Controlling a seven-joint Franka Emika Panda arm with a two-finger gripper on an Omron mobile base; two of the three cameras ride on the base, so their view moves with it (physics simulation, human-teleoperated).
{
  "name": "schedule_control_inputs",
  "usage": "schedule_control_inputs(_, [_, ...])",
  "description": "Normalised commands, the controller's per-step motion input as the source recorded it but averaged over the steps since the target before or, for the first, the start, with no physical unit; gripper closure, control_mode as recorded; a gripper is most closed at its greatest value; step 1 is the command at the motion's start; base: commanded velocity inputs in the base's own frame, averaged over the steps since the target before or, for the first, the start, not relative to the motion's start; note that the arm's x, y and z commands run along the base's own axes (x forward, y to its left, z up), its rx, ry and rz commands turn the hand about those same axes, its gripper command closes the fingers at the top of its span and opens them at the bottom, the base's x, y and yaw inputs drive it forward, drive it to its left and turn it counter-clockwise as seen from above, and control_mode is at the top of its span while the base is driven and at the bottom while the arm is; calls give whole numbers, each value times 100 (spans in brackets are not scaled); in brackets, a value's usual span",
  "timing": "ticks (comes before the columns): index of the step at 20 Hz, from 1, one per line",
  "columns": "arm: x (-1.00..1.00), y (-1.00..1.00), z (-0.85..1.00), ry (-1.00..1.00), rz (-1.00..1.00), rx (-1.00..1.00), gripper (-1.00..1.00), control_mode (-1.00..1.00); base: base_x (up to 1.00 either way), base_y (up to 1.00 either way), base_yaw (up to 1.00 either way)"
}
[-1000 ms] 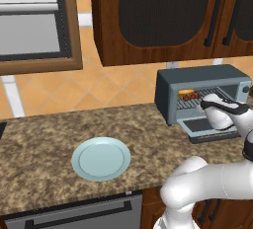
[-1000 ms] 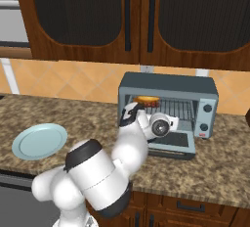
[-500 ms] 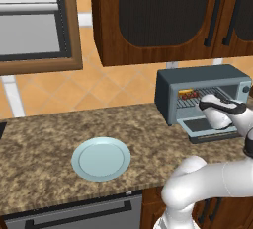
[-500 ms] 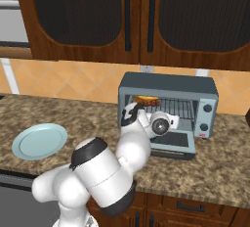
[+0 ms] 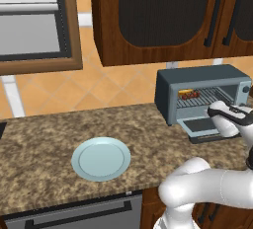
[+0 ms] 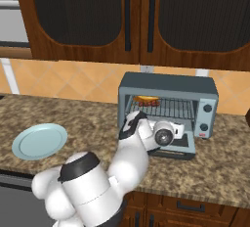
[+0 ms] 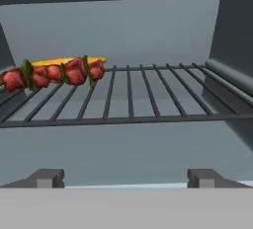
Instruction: Pick up the kebab skewer and baguette bread, and place them inside the toaster oven. Close the toaster oven door and start by setting the timer.
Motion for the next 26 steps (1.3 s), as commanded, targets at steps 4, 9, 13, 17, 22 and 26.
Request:
schedule_control_inputs(4, [-34,-27,4,6,0,0,-100,-100,0,0,0])
schedule_control_inputs(9, [-40,-24,2,12,0,0,-100,-100,0,0,0])
schedule_control_inputs(13, [-57,-16,-1,16,0,-1,-100,-100,0,0,0])
schedule_control_inputs(17, [-66,-18,-18,10,2,0,-100,-100,0,0,0])
schedule_control_inputs(22, [-64,-7,-26,10,4,-1,-100,-100,0,0,0])
schedule_control_inputs(26, [-58,0,-30,15,3,-2,-100,-100,0,0,0])
